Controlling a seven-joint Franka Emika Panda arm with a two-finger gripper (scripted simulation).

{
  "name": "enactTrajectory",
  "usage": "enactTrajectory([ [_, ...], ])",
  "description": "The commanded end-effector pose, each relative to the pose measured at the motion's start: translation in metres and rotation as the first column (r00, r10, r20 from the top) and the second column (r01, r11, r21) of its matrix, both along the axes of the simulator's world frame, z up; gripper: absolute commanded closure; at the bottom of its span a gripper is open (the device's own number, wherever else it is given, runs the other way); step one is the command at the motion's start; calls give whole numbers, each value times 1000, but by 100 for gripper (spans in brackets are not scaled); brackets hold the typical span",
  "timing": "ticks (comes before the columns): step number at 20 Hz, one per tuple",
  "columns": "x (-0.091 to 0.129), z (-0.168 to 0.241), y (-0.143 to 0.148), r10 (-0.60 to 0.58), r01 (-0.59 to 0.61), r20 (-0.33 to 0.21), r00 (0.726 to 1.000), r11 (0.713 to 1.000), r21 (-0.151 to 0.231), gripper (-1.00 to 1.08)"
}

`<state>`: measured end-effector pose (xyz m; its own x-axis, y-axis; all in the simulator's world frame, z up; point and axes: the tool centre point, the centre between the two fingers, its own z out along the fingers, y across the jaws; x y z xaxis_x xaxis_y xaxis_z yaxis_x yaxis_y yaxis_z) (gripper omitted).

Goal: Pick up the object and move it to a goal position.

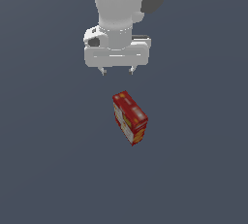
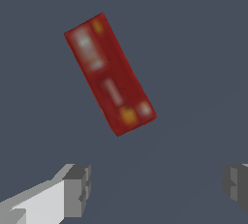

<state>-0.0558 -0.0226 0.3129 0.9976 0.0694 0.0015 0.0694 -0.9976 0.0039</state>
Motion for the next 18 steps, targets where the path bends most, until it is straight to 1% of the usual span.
enactTrajectory([
  [1, 7, -5, 4, 42, -42, -1, 999, 999, -1, -92],
  [4, 18, -14, 9, 109, -109, -2, 994, 994, -3, -92],
  [7, 32, -25, 16, 189, -189, -3, 982, 982, -4, -92],
  [12, 53, -45, 29, 320, -320, -3, 947, 947, -2, -92],
  [18, 69, -62, 40, 421, -421, -3, 907, 907, 1, -92],
])
